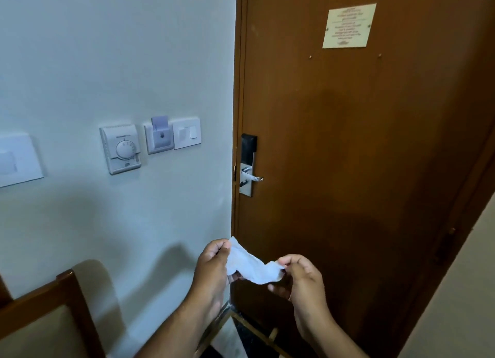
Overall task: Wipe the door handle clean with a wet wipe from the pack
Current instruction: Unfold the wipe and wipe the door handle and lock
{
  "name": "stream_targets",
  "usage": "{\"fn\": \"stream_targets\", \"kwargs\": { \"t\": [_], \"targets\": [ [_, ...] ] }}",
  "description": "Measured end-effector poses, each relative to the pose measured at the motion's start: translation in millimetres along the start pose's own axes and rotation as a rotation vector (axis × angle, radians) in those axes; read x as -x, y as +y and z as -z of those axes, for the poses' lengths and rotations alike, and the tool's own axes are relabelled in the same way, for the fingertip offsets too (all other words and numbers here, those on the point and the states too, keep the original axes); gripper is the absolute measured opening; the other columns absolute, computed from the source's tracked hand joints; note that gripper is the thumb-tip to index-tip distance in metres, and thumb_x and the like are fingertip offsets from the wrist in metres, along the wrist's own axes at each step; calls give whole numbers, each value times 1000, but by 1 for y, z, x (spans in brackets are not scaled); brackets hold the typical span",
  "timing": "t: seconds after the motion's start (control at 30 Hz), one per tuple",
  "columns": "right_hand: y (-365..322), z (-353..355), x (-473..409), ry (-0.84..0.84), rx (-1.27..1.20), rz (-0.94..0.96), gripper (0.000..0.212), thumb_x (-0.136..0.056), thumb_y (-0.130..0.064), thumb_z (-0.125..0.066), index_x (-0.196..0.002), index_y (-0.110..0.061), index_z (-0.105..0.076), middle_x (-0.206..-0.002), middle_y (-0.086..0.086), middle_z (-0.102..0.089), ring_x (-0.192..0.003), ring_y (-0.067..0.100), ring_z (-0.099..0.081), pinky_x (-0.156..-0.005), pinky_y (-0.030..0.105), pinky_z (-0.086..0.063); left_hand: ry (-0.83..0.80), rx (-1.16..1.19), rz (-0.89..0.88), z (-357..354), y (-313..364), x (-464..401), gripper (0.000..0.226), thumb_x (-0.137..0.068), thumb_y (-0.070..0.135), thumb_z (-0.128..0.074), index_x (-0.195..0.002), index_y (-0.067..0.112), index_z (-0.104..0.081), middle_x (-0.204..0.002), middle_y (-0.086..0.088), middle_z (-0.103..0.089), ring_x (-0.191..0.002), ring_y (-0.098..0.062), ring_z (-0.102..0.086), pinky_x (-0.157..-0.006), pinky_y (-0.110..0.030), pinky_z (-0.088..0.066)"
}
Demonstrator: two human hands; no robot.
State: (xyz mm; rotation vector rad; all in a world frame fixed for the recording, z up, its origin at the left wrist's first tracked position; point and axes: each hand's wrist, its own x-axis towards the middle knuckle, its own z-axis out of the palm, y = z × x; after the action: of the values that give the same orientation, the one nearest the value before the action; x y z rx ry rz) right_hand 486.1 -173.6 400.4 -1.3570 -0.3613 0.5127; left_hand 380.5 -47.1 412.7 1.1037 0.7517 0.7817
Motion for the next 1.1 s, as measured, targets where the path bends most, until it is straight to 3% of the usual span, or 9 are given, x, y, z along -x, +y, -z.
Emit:
{"fn": "stream_targets", "kwargs": {
  "t": [0.1,0.2,0.43,0.6,0.7,0.83,0.97,1.03,1.1],
  "targets": [
    [-4,-20,-21,-144,63,39,11,-91,-12,-60,-90,-17,-70,-85,12,-72,-76,26,-69,-67,43,-59,-107,-54,-21,6,10,-29,17,-102,22,-49,-102,17,-66,-107,-13,-69,-100,-29,-66,-76,-39,-56],
    [0,-36,-37,-219,193,110,22,-85,-6,-69,-104,-16,-65,-80,9,-67,-76,21,-67,-73,37,-55,-116,-65,-44,11,17,-50,21,-101,21,-50,-93,20,-70,-98,-7,-70,-90,-25,-65,-74,-38,-54],
    [16,-44,-66,-141,571,32,20,-95,-11,-53,-87,-20,-69,-84,3,-69,-70,17,-60,-64,34,-51,5,-207,-123,33,14,-95,18,-101,23,-51,-97,19,-67,-94,-5,-73,-91,-21,-69,-72,-37,-59],
    [24,-43,-90,-154,529,-70,25,-97,-10,-46,-88,-21,-67,-87,8,-68,-60,20,-57,-56,34,-48,71,-276,-270,25,11,-114,20,-101,19,-49,-91,20,-66,-91,1,-72,-87,-15,-66,-74,-27,-51],
    [30,-44,-109,-160,587,8,17,-96,-35,-51,-94,-28,-67,-101,2,-61,-83,14,-58,-74,34,-49,85,-320,-312,15,8,-128,21,-102,20,-47,-90,23,-65,-90,1,-74,-88,-17,-69,-78,-31,-54],
    [33,-48,-138,-367,728,169,65,-65,-79,-55,-114,-38,-63,-115,-17,-46,-112,1,-44,-92,26,-41,79,-504,-422,-12,7,-153,22,-101,24,-50,-82,32,-59,-83,13,-65,-78,-1,-62,-63,-11,-48],
    [46,-58,-178,-434,891,272,40,-80,-55,-63,-104,-25,-70,-131,-11,-41,-124,12,-37,-100,32,-40,66,-632,-487,-35,5,-180,18,-101,25,-49,-88,30,-60,-86,16,-64,-82,0,-62,-69,-8,-46],
    [44,-53,-208,-424,768,241,18,-85,-40,-67,-81,-23,-73,-131,-7,-43,-123,12,-41,-96,32,-43,121,-637,-545,-45,5,-198,23,-100,21,-50,-83,32,-59,-80,17,-63,-77,5,-60,-66,-3,-43],
    [37,-41,-238,-482,598,259,19,-86,-28,-69,-69,-23,-73,-125,-4,-52,-115,11,-51,-91,34,-48,226,-628,-579,-51,6,-218,27,-100,19,-52,-78,33,-57,-73,13,-60,-69,6,-57,-61,-3,-42]
  ]
}}
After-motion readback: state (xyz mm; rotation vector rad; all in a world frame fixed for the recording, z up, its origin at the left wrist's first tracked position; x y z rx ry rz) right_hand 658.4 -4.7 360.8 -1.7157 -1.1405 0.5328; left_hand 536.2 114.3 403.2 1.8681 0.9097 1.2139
